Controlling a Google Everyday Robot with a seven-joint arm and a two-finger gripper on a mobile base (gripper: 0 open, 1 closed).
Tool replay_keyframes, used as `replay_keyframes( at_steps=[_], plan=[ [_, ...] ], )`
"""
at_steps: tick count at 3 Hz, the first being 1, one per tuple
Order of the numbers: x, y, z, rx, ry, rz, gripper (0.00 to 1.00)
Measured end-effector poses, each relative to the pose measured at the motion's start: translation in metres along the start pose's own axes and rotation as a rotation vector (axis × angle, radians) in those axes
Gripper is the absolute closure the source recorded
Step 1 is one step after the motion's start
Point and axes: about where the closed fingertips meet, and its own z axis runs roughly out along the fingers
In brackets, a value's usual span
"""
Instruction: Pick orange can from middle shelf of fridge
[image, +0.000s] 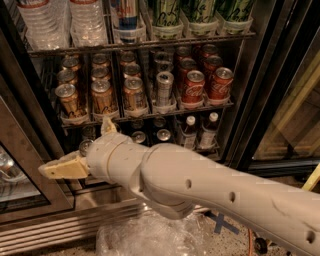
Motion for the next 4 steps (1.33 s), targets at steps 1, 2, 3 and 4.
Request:
replay_keyframes(
  at_steps=[1,2,3,4],
  plan=[
    [0.001,0.050,0.027,-0.030,-0.045,0.012,0.00],
    [-0.005,0.109,0.052,-0.059,-0.069,0.016,0.00],
    [-0.003,0.144,0.075,-0.029,-0.056,0.011,0.00],
    [0.015,0.155,0.083,0.044,-0.031,0.056,0.00]
  ],
)
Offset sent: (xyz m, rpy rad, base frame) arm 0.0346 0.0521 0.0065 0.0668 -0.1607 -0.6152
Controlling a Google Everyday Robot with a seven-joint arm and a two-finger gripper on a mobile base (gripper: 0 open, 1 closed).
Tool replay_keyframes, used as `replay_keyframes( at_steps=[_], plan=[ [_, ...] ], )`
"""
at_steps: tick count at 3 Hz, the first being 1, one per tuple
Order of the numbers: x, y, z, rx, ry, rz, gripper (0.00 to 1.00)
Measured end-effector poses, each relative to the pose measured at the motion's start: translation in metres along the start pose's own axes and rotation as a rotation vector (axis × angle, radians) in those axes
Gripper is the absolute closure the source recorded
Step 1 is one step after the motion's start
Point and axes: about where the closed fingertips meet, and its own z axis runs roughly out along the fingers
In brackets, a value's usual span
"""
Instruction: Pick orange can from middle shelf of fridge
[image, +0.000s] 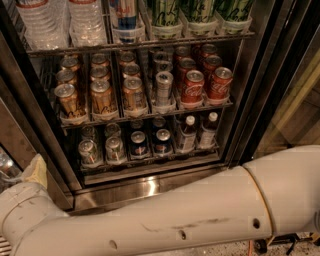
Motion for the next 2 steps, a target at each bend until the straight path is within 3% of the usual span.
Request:
replay_keyframes(
  at_steps=[1,2],
  plan=[
    [0.021,-0.018,-0.011,0.106,-0.028,0.059,0.00],
    [0.013,-0.036,-0.015,0.178,-0.068,0.067,0.00]
  ],
)
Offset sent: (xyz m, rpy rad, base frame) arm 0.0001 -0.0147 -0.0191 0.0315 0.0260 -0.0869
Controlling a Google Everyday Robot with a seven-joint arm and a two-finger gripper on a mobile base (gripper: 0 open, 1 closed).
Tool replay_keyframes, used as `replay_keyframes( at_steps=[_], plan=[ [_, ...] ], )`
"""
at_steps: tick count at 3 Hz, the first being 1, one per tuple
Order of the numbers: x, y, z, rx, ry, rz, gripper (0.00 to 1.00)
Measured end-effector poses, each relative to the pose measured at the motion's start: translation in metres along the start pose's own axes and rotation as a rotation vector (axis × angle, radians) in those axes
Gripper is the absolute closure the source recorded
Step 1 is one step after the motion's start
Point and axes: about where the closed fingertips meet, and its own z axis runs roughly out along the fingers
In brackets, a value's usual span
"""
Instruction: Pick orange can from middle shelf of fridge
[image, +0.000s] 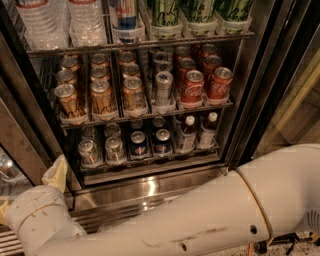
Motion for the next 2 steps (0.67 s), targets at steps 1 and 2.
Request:
replay_keyframes(
  at_steps=[1,2],
  plan=[
    [0.000,0.000,0.000,0.000,0.000,0.000,0.00],
    [-0.003,-0.010,-0.004,0.053,-0.032,0.036,0.00]
  ],
)
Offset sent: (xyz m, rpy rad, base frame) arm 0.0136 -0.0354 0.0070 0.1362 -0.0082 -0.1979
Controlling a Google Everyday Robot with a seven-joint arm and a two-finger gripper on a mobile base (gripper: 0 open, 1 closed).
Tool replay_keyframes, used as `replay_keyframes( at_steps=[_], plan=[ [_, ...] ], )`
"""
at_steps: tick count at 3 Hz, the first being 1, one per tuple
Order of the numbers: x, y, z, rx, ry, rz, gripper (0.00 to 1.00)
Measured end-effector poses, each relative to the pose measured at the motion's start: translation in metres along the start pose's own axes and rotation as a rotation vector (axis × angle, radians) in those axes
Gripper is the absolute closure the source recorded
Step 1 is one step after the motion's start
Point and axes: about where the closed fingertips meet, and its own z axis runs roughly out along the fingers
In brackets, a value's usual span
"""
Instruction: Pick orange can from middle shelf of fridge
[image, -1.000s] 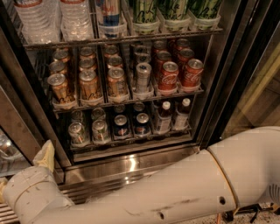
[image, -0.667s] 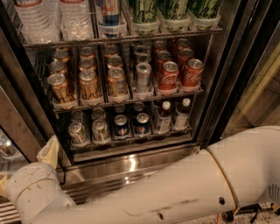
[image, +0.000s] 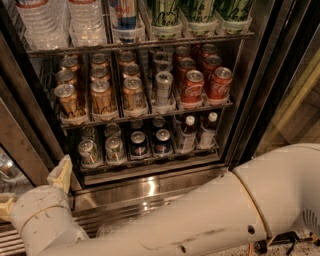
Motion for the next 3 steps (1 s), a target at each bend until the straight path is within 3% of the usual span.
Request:
replay_keyframes(
  at_steps=[2,3],
  plan=[
    [0.002,-0.011,-0.005,0.141,-0.107,0.012,0.00],
    [-0.003,-0.018,-0.008,0.247,-0.207,-0.005,0.00]
  ],
)
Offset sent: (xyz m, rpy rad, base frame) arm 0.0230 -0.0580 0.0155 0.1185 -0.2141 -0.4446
